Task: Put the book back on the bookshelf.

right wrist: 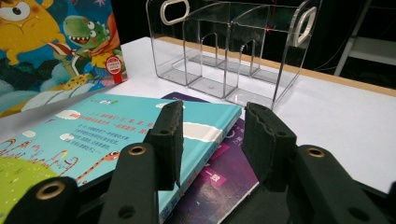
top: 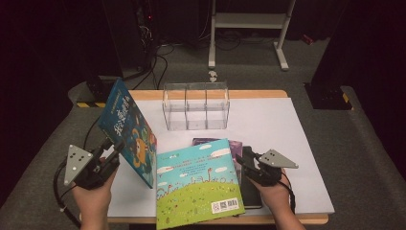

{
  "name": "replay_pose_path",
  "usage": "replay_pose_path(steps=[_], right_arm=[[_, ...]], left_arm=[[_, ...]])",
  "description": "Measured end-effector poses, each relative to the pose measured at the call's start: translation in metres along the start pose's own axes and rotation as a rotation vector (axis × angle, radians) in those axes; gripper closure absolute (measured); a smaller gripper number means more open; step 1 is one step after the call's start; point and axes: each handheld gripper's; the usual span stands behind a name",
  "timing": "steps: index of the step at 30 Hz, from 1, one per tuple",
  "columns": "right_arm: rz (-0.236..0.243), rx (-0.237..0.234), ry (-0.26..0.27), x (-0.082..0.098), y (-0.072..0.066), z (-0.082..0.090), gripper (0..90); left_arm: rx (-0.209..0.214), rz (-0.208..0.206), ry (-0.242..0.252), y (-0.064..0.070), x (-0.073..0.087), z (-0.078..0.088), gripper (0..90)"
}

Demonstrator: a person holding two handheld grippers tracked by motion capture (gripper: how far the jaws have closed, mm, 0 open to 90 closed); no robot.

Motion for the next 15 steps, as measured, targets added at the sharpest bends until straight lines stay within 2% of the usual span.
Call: replay_pose_path(steps=[4, 6, 7, 10, 12, 15], right_arm=[[-0.005, -0.003, 0.001, 0.000, 0.000, 0.000, 57.6], [-0.007, -0.004, 0.001, 0.000, 0.001, 0.000, 57.6], [-0.008, -0.005, 0.000, 0.000, 0.001, 0.000, 57.7], [-0.008, -0.006, 0.000, 0.001, 0.002, -0.001, 57.8], [-0.009, -0.005, 0.000, 0.001, 0.002, 0.000, 57.8], [-0.006, -0.001, 0.000, 0.002, 0.003, 0.000, 57.8]], left_arm=[[-0.064, -0.010, 0.016, -0.006, -0.003, 0.000, 78.6], [-0.034, -0.010, 0.008, -0.009, -0.004, 0.000, 81.8], [-0.037, -0.037, 0.005, -0.008, -0.004, 0.000, 81.8], [-0.041, -0.019, 0.008, -0.009, -0.004, 0.000, 82.2], [-0.028, -0.007, 0.009, -0.013, -0.004, 0.001, 82.4], [-0.011, -0.011, 0.012, -0.015, -0.001, 0.005, 82.4]])
Point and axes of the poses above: each handheld gripper's, and its own axes: z roughly backward along the jaws, x roughly out of its underside, y roughly to its right, and after that the axes turned 11 degrees about -y, right-handed
